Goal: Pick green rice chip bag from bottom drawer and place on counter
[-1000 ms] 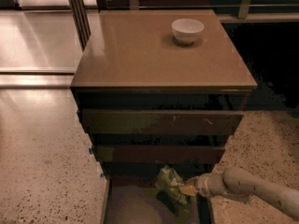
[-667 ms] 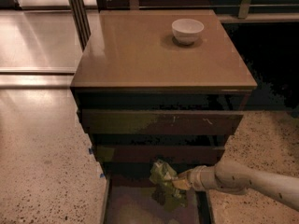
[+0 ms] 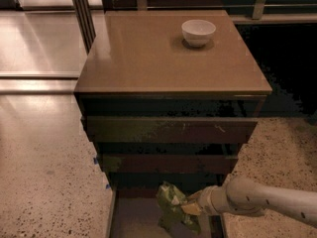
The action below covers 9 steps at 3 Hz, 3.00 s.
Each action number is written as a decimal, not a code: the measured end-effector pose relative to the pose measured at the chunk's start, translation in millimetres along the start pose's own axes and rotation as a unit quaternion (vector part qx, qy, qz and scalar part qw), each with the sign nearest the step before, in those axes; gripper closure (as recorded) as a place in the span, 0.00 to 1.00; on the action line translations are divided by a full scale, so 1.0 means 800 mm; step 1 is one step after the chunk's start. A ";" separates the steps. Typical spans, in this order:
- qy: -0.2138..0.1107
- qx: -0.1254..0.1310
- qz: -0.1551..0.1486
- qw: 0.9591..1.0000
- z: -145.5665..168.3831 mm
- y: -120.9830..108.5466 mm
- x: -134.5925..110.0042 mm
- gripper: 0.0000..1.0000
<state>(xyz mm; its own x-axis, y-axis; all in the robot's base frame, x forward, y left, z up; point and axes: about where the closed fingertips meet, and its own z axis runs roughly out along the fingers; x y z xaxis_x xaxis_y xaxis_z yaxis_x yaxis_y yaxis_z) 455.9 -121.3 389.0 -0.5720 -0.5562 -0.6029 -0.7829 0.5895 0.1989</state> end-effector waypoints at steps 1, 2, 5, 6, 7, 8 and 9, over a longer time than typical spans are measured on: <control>-0.003 0.008 -0.009 1.000 -0.009 0.001 -0.015 1.00; 0.001 0.019 -0.037 0.999 -0.023 0.022 -0.049 1.00; 0.048 0.070 -0.150 0.985 -0.094 0.158 -0.152 1.00; 0.040 0.095 -0.188 0.977 -0.122 0.166 -0.184 1.00; 0.030 0.098 -0.193 0.976 -0.123 0.168 -0.198 1.00; 0.032 0.106 -0.197 0.974 -0.143 0.166 -0.203 1.00; 0.024 0.110 -0.203 0.973 -0.186 0.171 -0.229 1.00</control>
Offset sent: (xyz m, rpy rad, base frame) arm 0.0116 0.0431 0.1717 -0.2137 -0.2571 0.1237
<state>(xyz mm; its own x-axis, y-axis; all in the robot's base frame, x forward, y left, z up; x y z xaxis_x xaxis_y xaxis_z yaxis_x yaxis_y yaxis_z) 417.0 -26.2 641.4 -0.2420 -0.7933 -0.5586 -0.8780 0.4241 -0.2220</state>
